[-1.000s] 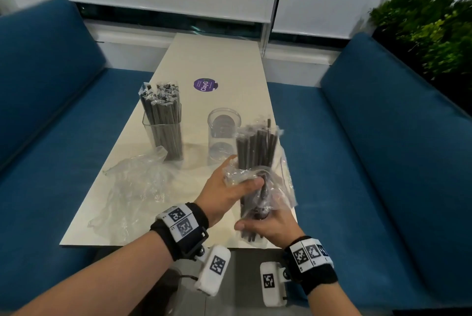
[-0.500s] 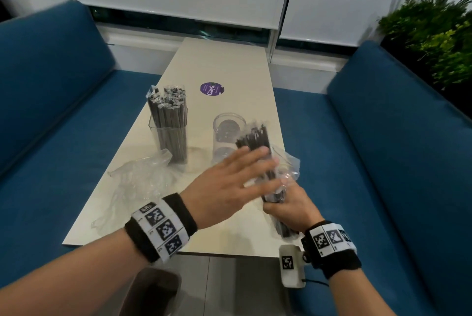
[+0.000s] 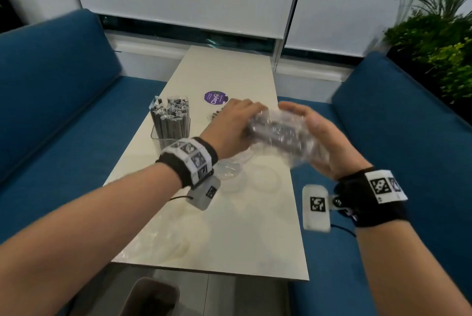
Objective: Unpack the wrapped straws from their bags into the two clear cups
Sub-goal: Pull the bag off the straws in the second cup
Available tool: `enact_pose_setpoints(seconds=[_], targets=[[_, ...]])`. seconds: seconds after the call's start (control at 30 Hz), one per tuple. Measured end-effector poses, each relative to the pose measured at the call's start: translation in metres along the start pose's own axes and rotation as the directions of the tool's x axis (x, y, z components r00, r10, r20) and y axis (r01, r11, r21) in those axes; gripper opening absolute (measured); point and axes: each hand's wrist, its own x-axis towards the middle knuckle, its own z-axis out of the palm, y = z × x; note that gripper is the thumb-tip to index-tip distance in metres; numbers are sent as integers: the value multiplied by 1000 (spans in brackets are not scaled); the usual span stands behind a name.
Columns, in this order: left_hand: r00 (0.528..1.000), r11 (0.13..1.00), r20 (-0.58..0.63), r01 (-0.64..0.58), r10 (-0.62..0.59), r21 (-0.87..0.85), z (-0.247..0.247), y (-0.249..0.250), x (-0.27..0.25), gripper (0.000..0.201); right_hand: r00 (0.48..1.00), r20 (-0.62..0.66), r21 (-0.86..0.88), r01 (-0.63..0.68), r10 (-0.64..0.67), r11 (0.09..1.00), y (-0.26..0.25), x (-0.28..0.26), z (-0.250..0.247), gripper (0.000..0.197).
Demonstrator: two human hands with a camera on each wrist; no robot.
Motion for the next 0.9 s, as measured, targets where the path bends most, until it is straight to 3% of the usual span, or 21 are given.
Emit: enact_pose_setpoints(seconds=[0.07,0.17,0.3,0.4,0.47,0.63,0.73,0.8,0.9], targets=[[991,969,-1,132,-135,-207,-8,-8,23,43,995,-38,-35,88,-89,996,-5,23,-4,100],[962,877,43,264,-269,-401,-12,-24,47,39,985,-126,-236,85,-117,968,-10,57,5,96],[950,891,30,301,-309,-341,-4,-47,59,51,979,-139,-314,98,-148,944,0,104,20,73],[944,886,25,319,-330,-336,3,-59,63,70,969,-197,-371,69,-151,926,8,129,28,71],[927,871,52,367,-371,-327,9,-67,65,69,968,-203,-393,56,-146,918,16,140,28,68],[891,713,121,427,-438,-556,28,-77,60,57,964,-237,-408,16,-123,913,32,153,29,58],[866,742,214,498,-452,-449,43,-83,59,67,958,-266,-430,-22,-104,903,41,153,29,59],[820,786,289,563,-494,-256,44,-81,56,80,959,-272,-463,-62,-75,884,47,154,27,59],[786,801,256,595,-562,-67,33,-77,53,81,962,-271,-454,-153,27,878,55,155,26,62]])
